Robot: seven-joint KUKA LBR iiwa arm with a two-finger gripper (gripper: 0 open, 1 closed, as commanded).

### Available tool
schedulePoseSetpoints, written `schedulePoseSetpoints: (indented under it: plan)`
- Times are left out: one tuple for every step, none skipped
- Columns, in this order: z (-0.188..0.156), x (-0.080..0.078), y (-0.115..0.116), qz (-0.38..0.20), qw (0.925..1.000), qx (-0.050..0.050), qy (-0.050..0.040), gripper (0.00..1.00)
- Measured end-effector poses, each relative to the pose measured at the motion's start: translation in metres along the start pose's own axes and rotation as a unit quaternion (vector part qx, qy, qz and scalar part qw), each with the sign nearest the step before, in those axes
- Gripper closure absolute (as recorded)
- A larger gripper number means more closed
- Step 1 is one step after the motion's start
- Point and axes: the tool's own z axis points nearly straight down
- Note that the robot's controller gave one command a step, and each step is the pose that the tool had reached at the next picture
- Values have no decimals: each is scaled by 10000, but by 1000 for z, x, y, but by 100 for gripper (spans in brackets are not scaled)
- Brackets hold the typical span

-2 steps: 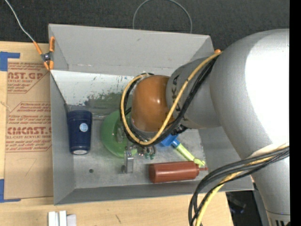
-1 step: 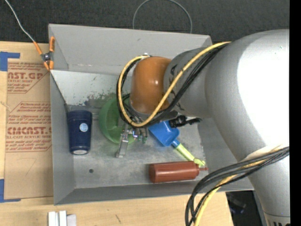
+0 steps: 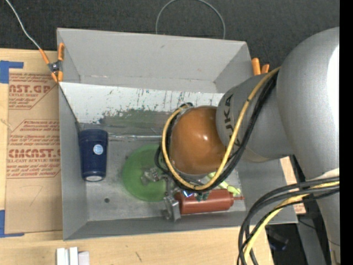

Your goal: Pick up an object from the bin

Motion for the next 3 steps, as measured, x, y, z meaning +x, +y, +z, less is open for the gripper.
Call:
schedulePoseSetpoints:
  plan:
    - [0,-90,-13,2979,9546,-6,17,100]
    - [1,-94,-12,2983,9545,-6,15,100]
    - [-1,-92,-12,2977,9546,-5,25,100]
